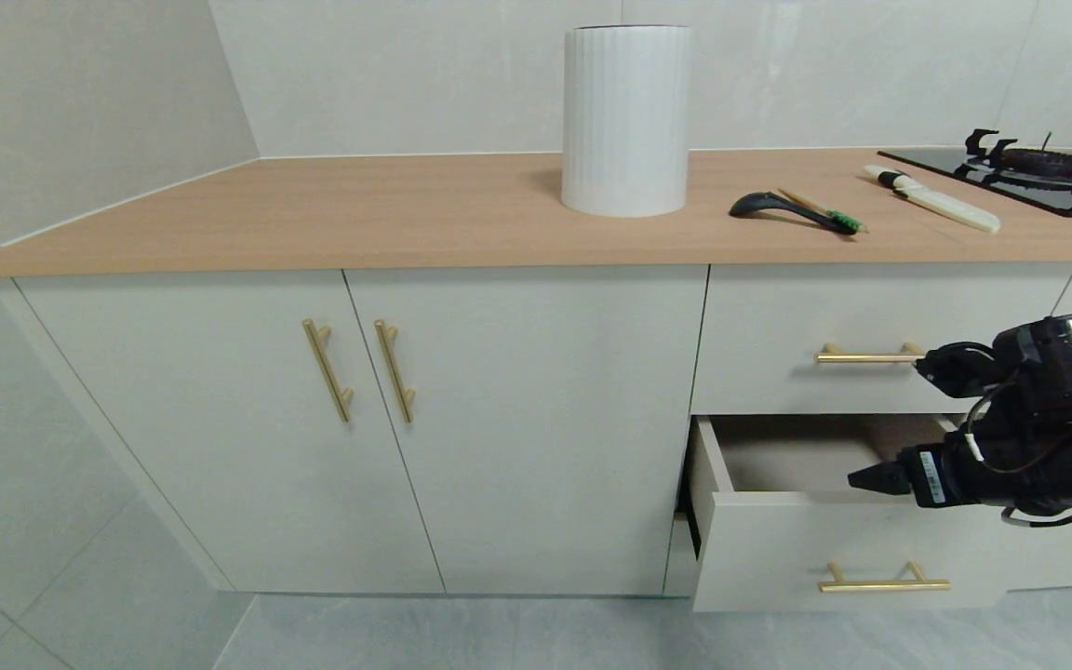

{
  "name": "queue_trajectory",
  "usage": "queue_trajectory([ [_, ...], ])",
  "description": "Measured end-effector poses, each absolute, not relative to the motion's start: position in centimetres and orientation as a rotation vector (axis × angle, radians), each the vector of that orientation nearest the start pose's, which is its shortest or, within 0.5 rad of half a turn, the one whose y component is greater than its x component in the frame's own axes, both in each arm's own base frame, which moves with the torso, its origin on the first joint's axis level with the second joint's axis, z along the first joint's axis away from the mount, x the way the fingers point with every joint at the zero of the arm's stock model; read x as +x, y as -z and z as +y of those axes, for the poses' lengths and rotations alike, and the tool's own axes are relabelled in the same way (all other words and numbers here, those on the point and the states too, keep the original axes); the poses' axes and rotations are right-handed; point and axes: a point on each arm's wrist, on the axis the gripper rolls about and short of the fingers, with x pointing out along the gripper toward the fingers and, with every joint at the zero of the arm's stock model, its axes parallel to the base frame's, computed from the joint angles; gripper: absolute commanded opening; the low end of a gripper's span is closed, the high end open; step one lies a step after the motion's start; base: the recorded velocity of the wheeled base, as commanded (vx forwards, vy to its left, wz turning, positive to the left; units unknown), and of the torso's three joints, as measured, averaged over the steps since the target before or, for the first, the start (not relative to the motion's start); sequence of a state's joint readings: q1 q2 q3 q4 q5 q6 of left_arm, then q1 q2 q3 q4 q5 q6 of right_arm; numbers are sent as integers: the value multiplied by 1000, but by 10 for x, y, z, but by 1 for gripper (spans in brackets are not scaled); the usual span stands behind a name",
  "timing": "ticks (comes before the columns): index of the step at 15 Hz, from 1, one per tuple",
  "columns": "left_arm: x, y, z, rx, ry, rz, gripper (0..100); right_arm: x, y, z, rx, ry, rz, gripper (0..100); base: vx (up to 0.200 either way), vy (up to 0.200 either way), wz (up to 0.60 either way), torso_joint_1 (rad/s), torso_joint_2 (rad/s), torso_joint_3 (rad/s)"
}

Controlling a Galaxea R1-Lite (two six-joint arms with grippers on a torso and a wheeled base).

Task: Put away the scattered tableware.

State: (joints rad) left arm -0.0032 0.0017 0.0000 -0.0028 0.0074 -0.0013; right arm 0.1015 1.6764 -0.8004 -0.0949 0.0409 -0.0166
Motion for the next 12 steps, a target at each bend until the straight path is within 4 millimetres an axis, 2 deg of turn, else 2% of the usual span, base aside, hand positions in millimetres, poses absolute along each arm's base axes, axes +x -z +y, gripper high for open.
queue_trajectory([
  [3, -23, -76, 0, -1, -4, -1, 100, 301, -127, 32, -44, -140, 737, 100, 0, 0, 0, 0, 0, 0],
  [5, -23, -76, 0, -1, -4, 0, 100, 309, -116, 34, -49, -141, 761, 100, 0, 0, 0, 0, 0, 0],
  [8, -23, -76, 0, -1, -5, -1, 100, 309, -104, 37, -67, -129, 829, 100, 0, 0, 0, 0, 0, 0],
  [12, -23, -76, 0, -1, -4, -1, 100, 300, -101, 38, -85, -118, 902, 100, 0, 0, 0, 0, 0, 0],
])
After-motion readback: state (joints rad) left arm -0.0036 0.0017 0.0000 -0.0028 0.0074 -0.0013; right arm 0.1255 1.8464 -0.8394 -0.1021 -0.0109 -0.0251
